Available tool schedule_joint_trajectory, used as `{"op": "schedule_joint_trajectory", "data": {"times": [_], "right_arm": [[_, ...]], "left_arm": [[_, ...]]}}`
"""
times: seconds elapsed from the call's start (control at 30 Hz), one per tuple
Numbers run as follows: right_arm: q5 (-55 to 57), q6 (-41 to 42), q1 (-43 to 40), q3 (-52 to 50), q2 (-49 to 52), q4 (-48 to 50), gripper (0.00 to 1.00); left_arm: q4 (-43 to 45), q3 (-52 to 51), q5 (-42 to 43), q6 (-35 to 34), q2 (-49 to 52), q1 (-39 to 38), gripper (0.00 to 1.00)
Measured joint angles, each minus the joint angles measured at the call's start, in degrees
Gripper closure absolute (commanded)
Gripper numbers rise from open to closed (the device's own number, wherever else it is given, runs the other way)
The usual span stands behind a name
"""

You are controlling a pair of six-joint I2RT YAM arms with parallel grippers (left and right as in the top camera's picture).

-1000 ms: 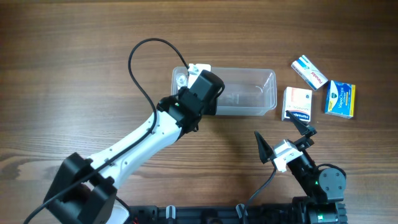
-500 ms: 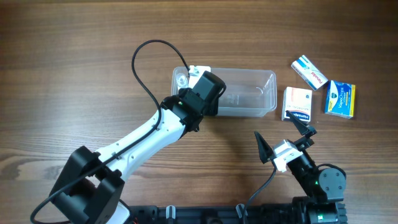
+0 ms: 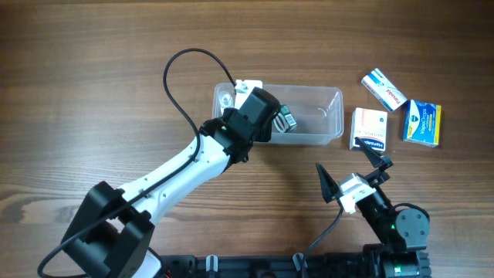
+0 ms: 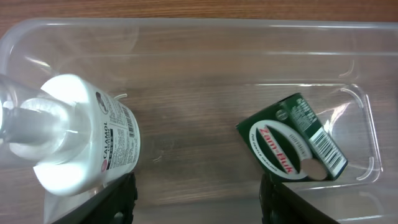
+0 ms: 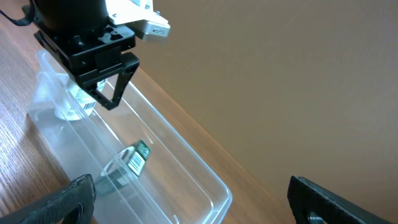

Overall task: Pack container
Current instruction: 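Carry the green box into the container and release it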

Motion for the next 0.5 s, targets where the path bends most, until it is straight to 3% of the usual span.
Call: {"op": "schedule_joint_trajectory", "data": {"times": [0.2,0.37,0.43,0.5], "right_arm": [[0.0,0.0,0.0,0.0,0.0,0.0,0.0],[0.0,0.0,0.0,0.0,0.0,0.0,0.0],[0.0,0.0,0.0,0.0,0.0,0.0,0.0],[0.0,0.0,0.0,0.0,0.0,0.0,0.0]], "left_arm": [[2.5,0.0,1.2,0.0,-0.1,-0.7,0.44],[7.5,0.0,5.4,0.0,-0.1,-1.1,0.63],[9.8,0.0,8.6,-0.2,-0.1,-1.1,0.8],[11.7,0.0,11.5,-0.2,-0.1,-1.1,0.89]]}}
